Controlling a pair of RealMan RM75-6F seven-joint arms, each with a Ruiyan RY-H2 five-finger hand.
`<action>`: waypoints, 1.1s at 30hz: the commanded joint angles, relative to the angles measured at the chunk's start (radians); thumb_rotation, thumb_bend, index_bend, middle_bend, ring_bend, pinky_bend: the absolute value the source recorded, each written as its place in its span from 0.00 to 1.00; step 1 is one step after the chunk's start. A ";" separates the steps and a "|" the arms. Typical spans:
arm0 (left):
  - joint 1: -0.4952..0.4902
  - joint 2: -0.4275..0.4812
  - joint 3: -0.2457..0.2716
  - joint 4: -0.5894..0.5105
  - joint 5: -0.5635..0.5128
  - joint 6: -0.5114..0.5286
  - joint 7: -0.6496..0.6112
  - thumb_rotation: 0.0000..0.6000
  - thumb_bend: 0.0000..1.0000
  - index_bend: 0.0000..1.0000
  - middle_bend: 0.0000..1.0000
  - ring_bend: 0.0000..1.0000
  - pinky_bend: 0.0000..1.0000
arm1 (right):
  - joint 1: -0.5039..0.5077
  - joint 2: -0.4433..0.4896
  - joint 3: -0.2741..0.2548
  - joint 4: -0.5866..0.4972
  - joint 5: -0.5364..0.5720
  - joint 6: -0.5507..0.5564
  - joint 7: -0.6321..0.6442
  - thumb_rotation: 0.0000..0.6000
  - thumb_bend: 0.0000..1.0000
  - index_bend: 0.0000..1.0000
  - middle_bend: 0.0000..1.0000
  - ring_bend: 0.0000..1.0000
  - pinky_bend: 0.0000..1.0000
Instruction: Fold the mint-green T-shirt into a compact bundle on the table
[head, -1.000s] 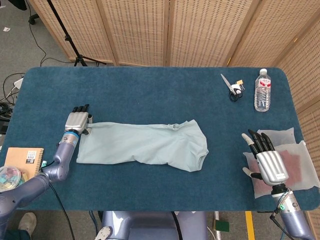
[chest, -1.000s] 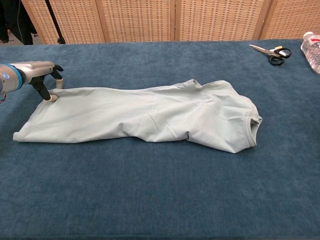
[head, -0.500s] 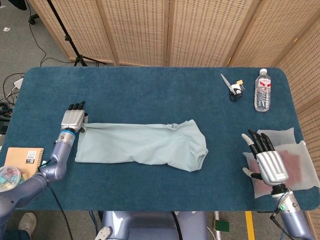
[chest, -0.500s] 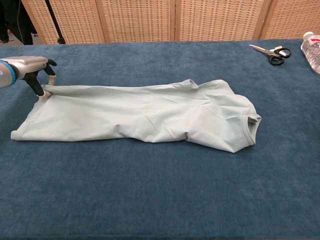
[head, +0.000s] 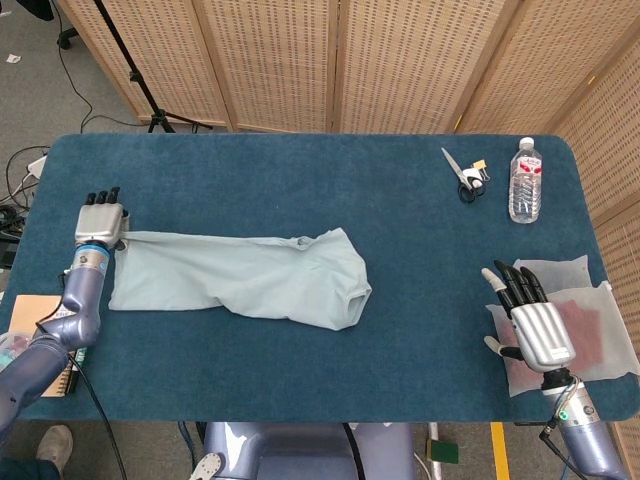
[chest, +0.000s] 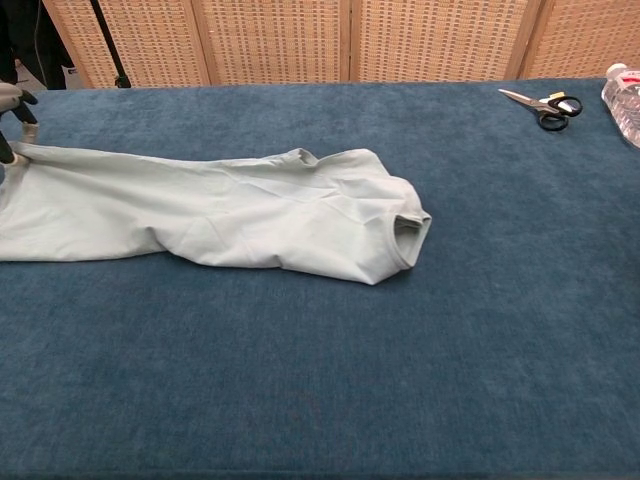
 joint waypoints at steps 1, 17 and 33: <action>-0.009 0.008 -0.006 0.102 -0.005 -0.072 -0.004 1.00 0.50 0.75 0.00 0.00 0.00 | 0.000 -0.001 0.000 0.000 0.001 -0.002 -0.002 1.00 0.00 0.00 0.00 0.00 0.00; -0.020 0.019 -0.016 0.262 0.111 -0.159 -0.104 1.00 0.51 0.75 0.00 0.00 0.00 | -0.001 0.000 -0.001 -0.007 -0.006 -0.002 -0.007 1.00 0.00 0.00 0.00 0.00 0.00; 0.082 0.309 -0.011 -0.372 0.388 0.199 -0.401 1.00 0.51 0.75 0.00 0.00 0.00 | -0.011 0.020 0.000 -0.030 -0.027 0.027 0.020 1.00 0.00 0.00 0.00 0.00 0.00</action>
